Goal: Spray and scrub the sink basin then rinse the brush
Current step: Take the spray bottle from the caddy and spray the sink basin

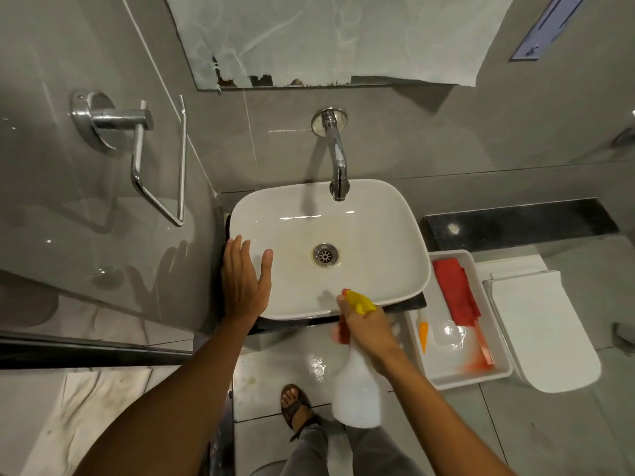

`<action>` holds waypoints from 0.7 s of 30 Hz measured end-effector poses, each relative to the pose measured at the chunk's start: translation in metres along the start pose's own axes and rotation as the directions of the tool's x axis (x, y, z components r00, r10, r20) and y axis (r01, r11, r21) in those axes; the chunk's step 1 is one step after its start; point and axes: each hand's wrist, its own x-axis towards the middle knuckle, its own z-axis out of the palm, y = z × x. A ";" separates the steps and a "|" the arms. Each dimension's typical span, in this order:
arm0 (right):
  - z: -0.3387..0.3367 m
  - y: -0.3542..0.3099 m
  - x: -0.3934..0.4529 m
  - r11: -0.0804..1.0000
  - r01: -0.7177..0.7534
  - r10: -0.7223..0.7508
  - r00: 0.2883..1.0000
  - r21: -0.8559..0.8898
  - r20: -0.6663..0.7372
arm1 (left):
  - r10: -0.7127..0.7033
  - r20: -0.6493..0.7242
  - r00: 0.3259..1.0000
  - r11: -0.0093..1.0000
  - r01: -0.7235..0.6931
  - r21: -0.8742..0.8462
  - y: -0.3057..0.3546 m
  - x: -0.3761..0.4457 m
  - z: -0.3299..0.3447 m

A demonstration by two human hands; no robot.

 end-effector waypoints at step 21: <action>-0.011 -0.063 0.060 0.934 0.281 -0.267 0.959 0.220 -0.089 | -0.011 0.013 1.000 1.000 0.012 -0.018 0.001 0.000 -0.001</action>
